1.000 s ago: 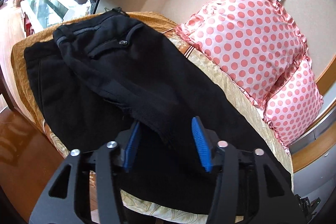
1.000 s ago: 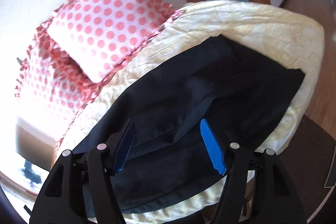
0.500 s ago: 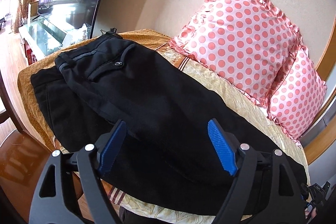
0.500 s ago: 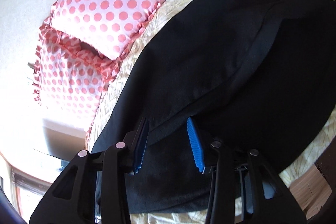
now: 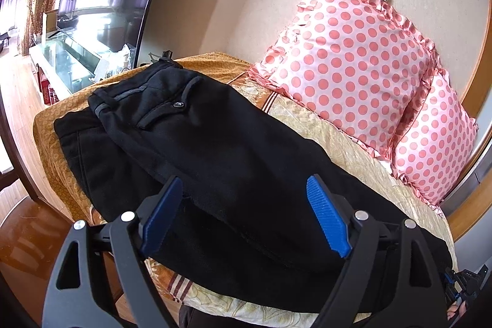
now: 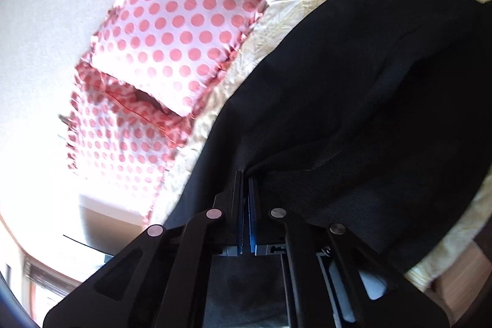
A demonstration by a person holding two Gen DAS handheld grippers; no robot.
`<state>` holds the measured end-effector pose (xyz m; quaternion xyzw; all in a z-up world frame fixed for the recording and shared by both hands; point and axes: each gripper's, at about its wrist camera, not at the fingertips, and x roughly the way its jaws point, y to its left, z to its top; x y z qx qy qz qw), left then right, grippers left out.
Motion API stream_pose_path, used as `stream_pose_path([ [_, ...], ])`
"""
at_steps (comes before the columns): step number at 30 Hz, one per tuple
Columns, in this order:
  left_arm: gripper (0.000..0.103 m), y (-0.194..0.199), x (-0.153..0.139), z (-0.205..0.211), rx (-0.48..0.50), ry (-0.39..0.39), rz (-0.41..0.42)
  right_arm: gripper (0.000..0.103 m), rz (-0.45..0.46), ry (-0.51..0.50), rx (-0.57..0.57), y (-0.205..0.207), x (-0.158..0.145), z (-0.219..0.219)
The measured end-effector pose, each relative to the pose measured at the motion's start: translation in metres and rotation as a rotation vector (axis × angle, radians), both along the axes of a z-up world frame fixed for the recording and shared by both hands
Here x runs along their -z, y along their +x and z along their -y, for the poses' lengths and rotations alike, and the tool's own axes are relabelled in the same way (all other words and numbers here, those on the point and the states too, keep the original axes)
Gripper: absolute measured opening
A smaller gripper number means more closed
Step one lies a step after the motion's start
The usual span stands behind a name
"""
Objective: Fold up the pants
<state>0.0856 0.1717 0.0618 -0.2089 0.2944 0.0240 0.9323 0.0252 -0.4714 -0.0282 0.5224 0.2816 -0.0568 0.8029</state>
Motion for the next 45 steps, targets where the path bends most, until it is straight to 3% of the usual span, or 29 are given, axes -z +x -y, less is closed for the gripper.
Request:
stream_pose_path([
  [1,0.083,0.0,0.0,0.0,0.002,0.0,0.001,0.005,-0.033,0.03,-0.014,-0.001,0.003,0.0],
  [3,0.083,0.001,0.0,0.002,0.007,0.002,-0.001,0.018,-0.091,0.087,-0.032,-0.003,0.011,0.0],
  [4,0.083,0.001,0.001,0.003,0.011,0.003,-0.002,0.023,-0.076,0.104,-0.032,-0.005,0.013,0.0],
  [13,0.084,0.004,0.001,0.006,0.027,0.002,-0.011,0.023,-0.051,0.063,-0.006,0.015,0.012,-0.007],
  [16,0.084,0.002,0.001,0.002,0.01,-0.002,-0.007,0.023,-0.043,0.009,-0.004,0.027,0.01,-0.009],
  [17,0.084,0.0,0.001,0.0,0.004,-0.004,-0.005,0.016,-0.034,-0.004,-0.005,0.031,0.009,-0.01],
  [19,0.085,-0.001,0.001,-0.004,-0.008,-0.015,-0.008,0.003,0.025,0.014,-0.014,0.027,0.003,-0.008],
  [27,0.085,-0.006,-0.001,-0.033,-0.066,-0.07,-0.017,0.002,0.244,-0.015,0.026,-0.035,-0.043,0.009],
  [29,0.085,-0.006,-0.001,-0.041,-0.083,-0.086,-0.024,0.002,0.204,-0.048,0.025,-0.041,-0.043,0.007],
  [31,0.085,-0.006,0.0,-0.049,-0.101,-0.1,-0.034,0.002,0.066,-0.091,0.026,-0.039,-0.029,0.002],
  [34,0.085,-0.004,0.001,-0.064,-0.114,-0.142,-0.054,0.002,-0.048,-0.051,0.022,-0.035,0.006,-0.001],
  [36,0.083,-0.001,0.004,-0.076,-0.119,-0.189,-0.072,0.003,-0.072,-0.024,0.021,-0.036,0.016,-0.001],
  [38,0.075,0.004,0.006,-0.086,-0.127,-0.224,-0.084,0.003,-0.079,-0.036,0.016,-0.035,0.016,-0.002],
  [45,0.068,0.035,0.034,-0.11,-0.124,-0.388,-0.22,0.003,-0.081,-0.034,0.013,-0.042,0.011,-0.001],
])
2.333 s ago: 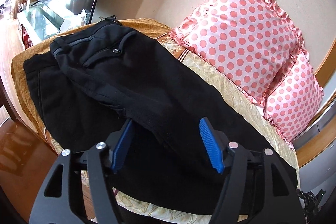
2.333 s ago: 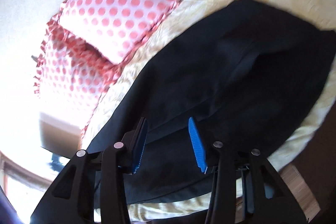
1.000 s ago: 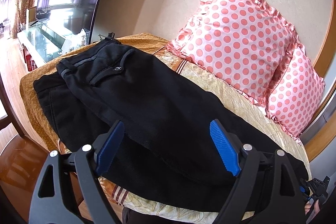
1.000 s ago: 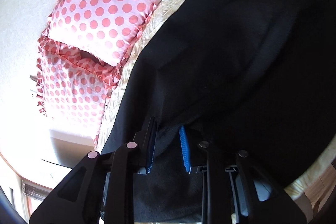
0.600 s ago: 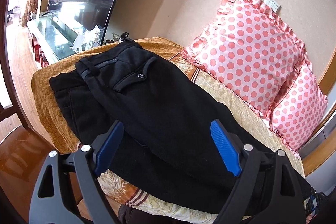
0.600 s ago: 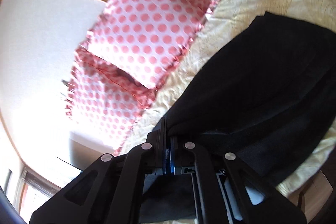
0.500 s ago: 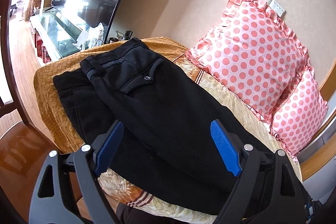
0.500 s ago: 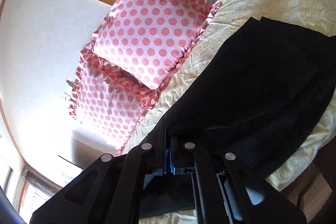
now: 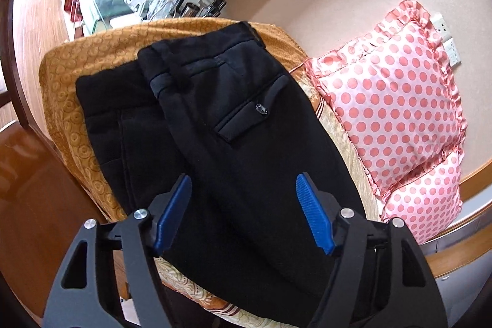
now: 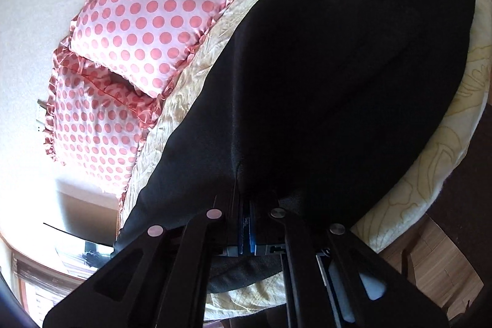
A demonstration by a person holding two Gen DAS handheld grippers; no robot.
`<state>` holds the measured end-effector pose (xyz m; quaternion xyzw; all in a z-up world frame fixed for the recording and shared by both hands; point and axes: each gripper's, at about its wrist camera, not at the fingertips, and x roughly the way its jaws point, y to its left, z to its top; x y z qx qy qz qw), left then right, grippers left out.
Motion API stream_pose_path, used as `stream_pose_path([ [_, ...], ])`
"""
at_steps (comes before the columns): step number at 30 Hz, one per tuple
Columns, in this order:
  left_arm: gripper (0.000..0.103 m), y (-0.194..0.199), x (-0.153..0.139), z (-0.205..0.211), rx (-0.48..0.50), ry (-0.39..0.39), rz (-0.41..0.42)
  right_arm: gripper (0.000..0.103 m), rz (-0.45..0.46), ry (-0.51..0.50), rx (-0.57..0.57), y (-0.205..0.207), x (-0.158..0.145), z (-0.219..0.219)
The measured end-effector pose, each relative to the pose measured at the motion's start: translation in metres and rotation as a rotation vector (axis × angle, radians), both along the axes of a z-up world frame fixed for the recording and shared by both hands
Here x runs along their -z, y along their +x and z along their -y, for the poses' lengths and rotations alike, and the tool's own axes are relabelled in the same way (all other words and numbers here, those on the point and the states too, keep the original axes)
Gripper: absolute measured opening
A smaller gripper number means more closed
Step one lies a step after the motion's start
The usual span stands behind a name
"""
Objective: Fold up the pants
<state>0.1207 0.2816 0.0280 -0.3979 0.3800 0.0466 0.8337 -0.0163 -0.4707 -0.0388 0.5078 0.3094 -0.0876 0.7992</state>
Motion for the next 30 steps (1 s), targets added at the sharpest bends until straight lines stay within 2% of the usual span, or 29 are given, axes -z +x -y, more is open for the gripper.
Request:
stream_pose_path([
  [2,0.067,0.005,0.008,-0.001,-0.006,-0.014,-0.024,0.003,-0.001,-0.001,-0.001,0.0,0.0,0.001],
  [7,0.065,0.013,0.01,-0.007,-0.038,-0.047,-0.003,0.003,-0.003,-0.005,-0.003,0.002,-0.002,0.001],
  [9,0.049,0.016,0.009,-0.009,-0.059,-0.043,-0.005,0.003,-0.003,-0.006,-0.003,0.001,-0.002,0.001],
  [11,0.013,0.018,0.013,-0.012,-0.084,-0.032,-0.028,0.003,-0.001,-0.004,-0.002,0.001,-0.002,0.001],
  [14,0.008,0.009,0.014,-0.012,-0.099,-0.039,-0.006,0.003,0.0,-0.005,-0.002,0.003,-0.003,0.001],
  [20,0.006,-0.015,-0.007,-0.006,-0.114,0.041,0.074,0.003,0.02,-0.02,-0.012,0.005,-0.01,-0.001],
  [25,0.006,-0.058,-0.024,-0.002,-0.145,0.104,0.131,0.003,0.036,-0.042,-0.022,0.004,-0.018,-0.002],
  [28,0.006,-0.07,-0.014,-0.003,-0.155,0.156,0.1,0.003,0.016,-0.053,-0.026,0.007,-0.015,-0.003],
  [30,0.006,-0.066,0.004,-0.007,-0.152,0.144,0.042,0.003,-0.007,-0.054,-0.026,0.011,-0.01,-0.004],
])
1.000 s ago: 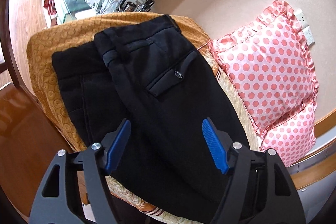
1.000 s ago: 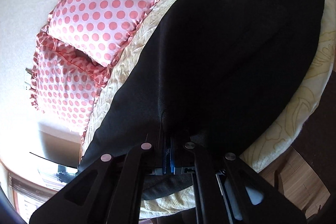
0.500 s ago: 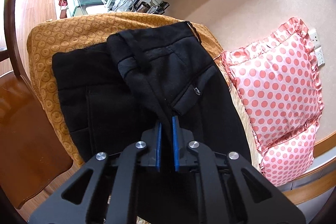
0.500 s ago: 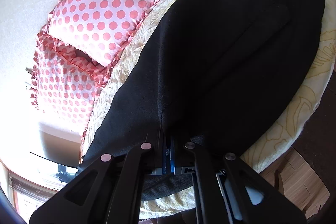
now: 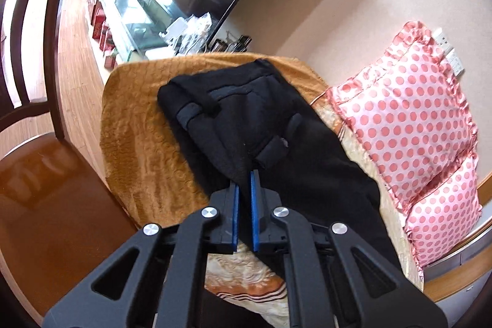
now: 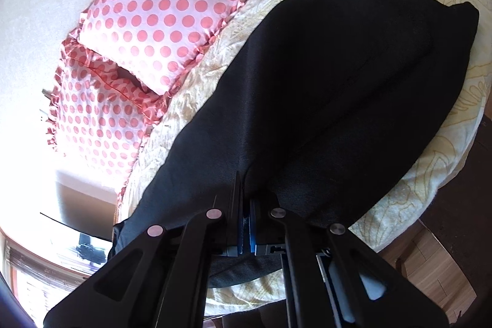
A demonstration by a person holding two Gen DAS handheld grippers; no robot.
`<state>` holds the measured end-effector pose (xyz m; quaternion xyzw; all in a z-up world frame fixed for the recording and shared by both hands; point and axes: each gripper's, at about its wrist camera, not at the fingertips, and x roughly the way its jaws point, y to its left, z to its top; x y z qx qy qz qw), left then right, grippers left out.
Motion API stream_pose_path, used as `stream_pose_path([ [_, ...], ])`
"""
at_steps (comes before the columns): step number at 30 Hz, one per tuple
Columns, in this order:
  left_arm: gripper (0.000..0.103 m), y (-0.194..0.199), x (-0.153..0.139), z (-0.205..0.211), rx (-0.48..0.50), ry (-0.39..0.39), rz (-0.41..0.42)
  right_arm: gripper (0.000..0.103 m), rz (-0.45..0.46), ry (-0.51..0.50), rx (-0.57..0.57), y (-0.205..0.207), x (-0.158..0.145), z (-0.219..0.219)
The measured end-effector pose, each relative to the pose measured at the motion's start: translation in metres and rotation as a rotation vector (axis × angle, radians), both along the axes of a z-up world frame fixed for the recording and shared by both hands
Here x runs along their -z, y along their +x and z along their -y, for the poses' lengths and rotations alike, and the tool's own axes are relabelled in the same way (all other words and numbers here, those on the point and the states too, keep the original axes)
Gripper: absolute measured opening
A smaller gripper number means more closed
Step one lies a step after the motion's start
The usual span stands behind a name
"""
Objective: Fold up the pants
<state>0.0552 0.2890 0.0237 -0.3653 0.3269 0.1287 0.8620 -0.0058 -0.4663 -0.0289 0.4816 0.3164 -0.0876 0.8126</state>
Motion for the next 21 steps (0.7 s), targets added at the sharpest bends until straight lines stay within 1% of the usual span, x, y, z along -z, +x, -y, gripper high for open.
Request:
stream_pose_path([
  [2,0.008,0.004,0.013,-0.005,-0.004,-0.033,-0.02,0.003,-0.003,0.002,-0.002,0.0,0.001,0.0],
  [3,0.009,0.004,0.015,-0.006,-0.003,-0.038,-0.015,0.003,0.0,-0.004,-0.001,0.0,0.0,-0.001],
  [4,0.011,0.005,0.013,-0.006,-0.001,-0.031,-0.013,0.003,0.003,-0.01,-0.003,0.0,-0.001,-0.001],
  [6,0.022,0.007,0.008,-0.006,-0.003,-0.01,-0.006,0.003,0.01,-0.01,-0.002,-0.002,-0.003,-0.001],
  [7,0.029,0.007,0.005,-0.007,-0.016,0.005,-0.01,0.003,0.009,-0.014,-0.003,-0.002,-0.003,-0.001],
  [8,0.038,0.005,0.004,-0.008,-0.03,0.015,-0.013,0.003,0.003,-0.022,-0.006,-0.002,-0.004,-0.001],
  [9,0.045,0.003,0.003,-0.009,-0.043,0.013,-0.011,0.003,-0.007,-0.03,-0.011,-0.002,-0.003,-0.003],
  [10,0.058,-0.001,0.002,-0.01,-0.057,0.004,-0.003,0.003,-0.015,-0.03,-0.014,-0.001,-0.002,-0.003],
  [11,0.064,-0.007,-0.001,-0.009,-0.081,0.008,0.014,0.004,-0.022,-0.024,-0.014,-0.001,-0.001,-0.003],
  [12,0.066,-0.012,-0.005,-0.007,-0.097,0.028,0.028,0.004,-0.023,-0.012,-0.016,-0.002,0.0,-0.002],
  [14,0.069,-0.017,-0.021,0.006,-0.087,0.099,0.066,0.006,-0.027,-0.007,-0.021,-0.003,-0.001,-0.001],
  [15,0.07,-0.018,-0.028,0.015,-0.07,0.13,0.088,0.009,-0.029,-0.009,-0.021,-0.004,-0.002,0.0],
  [16,0.077,-0.017,-0.036,0.026,-0.039,0.158,0.114,0.014,-0.026,-0.006,-0.018,-0.006,-0.003,0.001],
  [17,0.083,-0.013,-0.043,0.042,0.016,0.179,0.141,0.021,-0.021,-0.003,-0.014,-0.009,-0.004,0.002],
  [18,0.084,-0.006,-0.047,0.057,0.074,0.189,0.155,0.025,-0.01,0.004,-0.006,-0.013,-0.005,0.004],
  [19,0.084,0.002,-0.049,0.075,0.145,0.194,0.16,0.032,-0.003,0.007,0.006,-0.018,-0.006,0.007],
  [20,0.084,0.012,-0.049,0.095,0.235,0.195,0.159,0.034,-0.003,0.004,0.018,-0.023,-0.007,0.009],
  [21,0.084,0.021,-0.047,0.114,0.316,0.191,0.153,0.034,-0.002,0.0,0.039,-0.03,-0.009,0.014],
])
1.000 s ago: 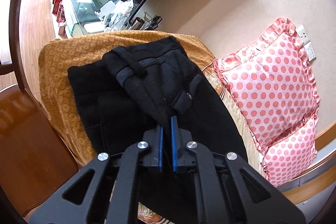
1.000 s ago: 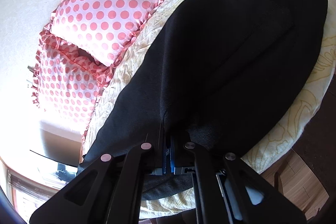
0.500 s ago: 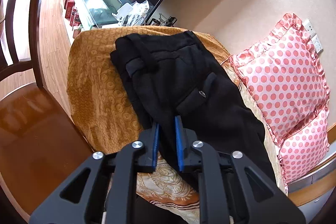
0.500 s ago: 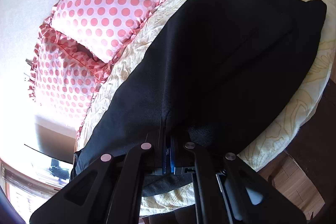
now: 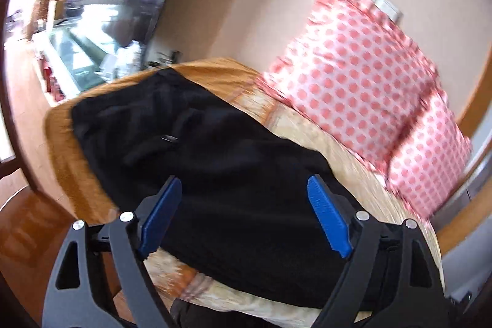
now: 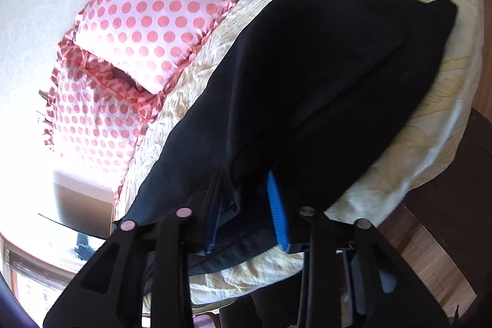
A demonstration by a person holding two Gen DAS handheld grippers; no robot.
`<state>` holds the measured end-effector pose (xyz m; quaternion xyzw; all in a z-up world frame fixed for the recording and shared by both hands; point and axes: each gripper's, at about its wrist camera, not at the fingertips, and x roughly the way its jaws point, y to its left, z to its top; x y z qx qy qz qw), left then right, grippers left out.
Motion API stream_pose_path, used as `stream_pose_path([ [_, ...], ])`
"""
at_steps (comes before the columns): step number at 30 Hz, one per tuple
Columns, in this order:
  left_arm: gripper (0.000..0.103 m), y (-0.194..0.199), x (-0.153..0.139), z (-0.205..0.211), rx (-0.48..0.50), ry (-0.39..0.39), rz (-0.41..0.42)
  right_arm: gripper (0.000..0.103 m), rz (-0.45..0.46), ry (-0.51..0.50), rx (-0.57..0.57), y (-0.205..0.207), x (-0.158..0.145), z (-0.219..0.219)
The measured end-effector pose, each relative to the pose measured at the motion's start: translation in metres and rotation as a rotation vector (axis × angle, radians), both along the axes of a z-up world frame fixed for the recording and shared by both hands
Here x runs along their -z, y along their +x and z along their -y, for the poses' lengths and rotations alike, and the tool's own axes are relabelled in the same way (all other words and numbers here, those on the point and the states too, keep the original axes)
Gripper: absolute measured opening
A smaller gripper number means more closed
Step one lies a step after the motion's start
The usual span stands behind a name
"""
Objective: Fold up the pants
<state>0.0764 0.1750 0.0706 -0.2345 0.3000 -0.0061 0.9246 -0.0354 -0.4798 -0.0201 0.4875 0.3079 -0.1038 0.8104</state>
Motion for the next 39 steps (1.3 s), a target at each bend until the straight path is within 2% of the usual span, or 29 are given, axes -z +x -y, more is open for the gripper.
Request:
stream_pose_path([
  [4,0.084,0.026,0.014,0.079,0.284,0.043,-0.032,0.034,0.007,-0.002,0.124,-0.031,-0.003,0.028],
  [8,0.085,0.034,0.03,0.142,0.47,0.104,-0.062,0.034,0.021,0.008,0.21,-0.047,-0.004,0.054],
  [10,0.087,0.032,0.037,0.163,0.513,0.154,-0.071,0.034,0.018,-0.008,0.221,-0.044,-0.006,0.062],
  [14,0.093,0.029,0.046,0.186,0.53,0.247,-0.072,0.034,-0.036,0.01,0.238,-0.035,0.001,0.072],
  [17,0.096,0.025,0.047,0.188,0.525,0.28,-0.064,0.034,-0.04,0.003,0.255,-0.028,0.006,0.075],
  [22,0.097,0.028,0.056,0.186,0.526,0.256,-0.115,0.032,-0.022,-0.013,0.287,-0.015,0.009,0.085],
  [25,0.097,0.028,0.06,0.187,0.525,0.252,-0.125,0.008,-0.039,-0.052,0.275,-0.006,0.006,0.089],
  [26,0.097,0.027,0.06,0.188,0.526,0.256,-0.123,0.005,-0.033,-0.056,0.28,-0.005,0.005,0.09],
  [29,0.099,0.027,0.06,0.19,0.528,0.264,-0.123,0.005,0.009,-0.111,0.31,-0.009,-0.008,0.093],
  [33,0.099,0.027,0.06,0.192,0.533,0.276,-0.124,0.004,0.064,-0.222,0.401,-0.039,-0.035,0.096],
  [37,0.1,0.028,0.061,0.193,0.544,0.284,-0.121,0.004,-0.04,-0.192,0.411,-0.048,-0.014,0.098],
  [39,0.1,0.029,0.06,0.194,0.549,0.289,-0.123,0.004,-0.046,-0.165,0.423,-0.052,-0.005,0.096],
])
